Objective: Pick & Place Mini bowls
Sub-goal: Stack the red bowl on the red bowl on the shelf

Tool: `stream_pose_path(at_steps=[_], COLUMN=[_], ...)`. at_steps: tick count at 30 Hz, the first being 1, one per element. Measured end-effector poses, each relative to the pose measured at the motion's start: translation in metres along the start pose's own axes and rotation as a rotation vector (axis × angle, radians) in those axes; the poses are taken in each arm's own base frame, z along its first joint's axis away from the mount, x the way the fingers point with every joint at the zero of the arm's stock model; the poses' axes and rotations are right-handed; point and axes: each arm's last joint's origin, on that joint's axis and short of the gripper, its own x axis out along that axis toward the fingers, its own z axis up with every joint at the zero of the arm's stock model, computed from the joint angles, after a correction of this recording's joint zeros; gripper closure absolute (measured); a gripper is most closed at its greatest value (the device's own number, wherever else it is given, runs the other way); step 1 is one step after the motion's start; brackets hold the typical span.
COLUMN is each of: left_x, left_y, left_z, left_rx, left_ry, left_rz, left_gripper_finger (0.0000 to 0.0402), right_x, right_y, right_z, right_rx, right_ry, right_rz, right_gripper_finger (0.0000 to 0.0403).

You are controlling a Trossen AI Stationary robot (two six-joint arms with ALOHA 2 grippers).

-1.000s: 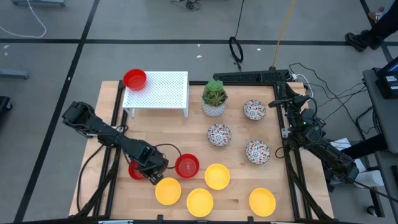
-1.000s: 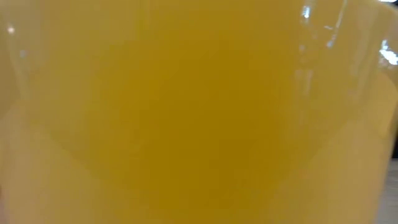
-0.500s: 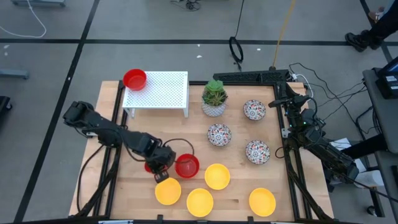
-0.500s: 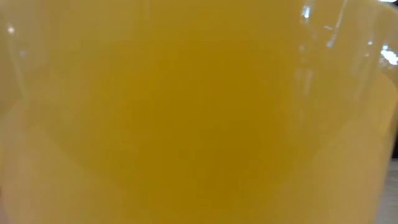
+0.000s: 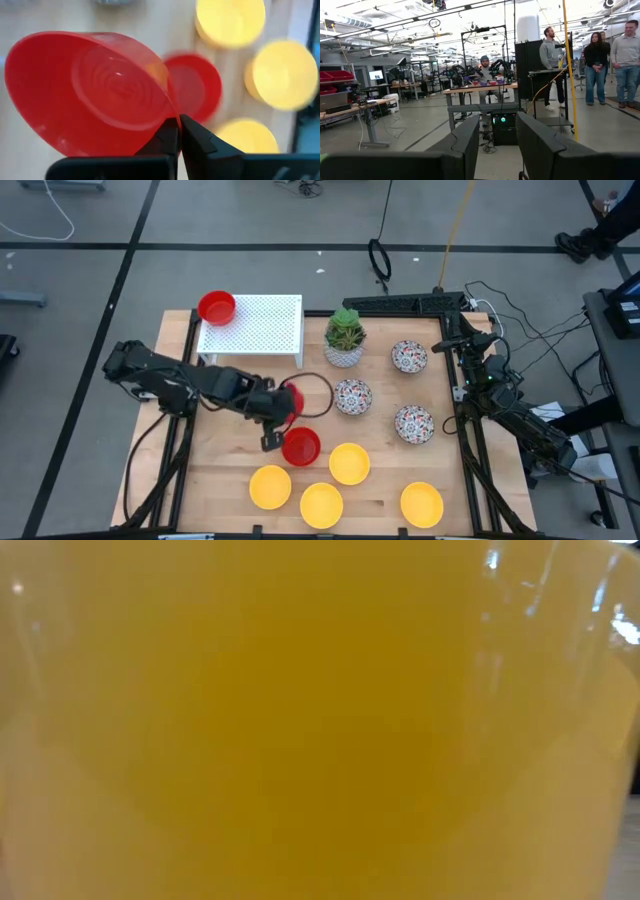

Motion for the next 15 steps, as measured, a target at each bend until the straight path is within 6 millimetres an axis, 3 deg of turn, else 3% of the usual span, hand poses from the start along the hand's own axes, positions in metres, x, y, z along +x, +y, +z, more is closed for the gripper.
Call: stream_pose_path(at_steps=[7, 15], left_x=[-0.023, -0.036], left_y=[0.023, 0.081], left_z=[0.024, 0.031], left_rx=[0.13, 0.094], left_ry=[-0.113, -0.034], left_rz=[0.152, 0.502], left_gripper_finger=[0.0393, 0.038], right_x=[0.0, 0.0], right_y=[0.0, 0.0], right_z=[0.0, 0.0], right_rx=[0.0, 0.0], right_ry=[0.0, 0.0], right_rz=[0.0, 0.0], right_gripper_finger=[0.0286, 0.0286])
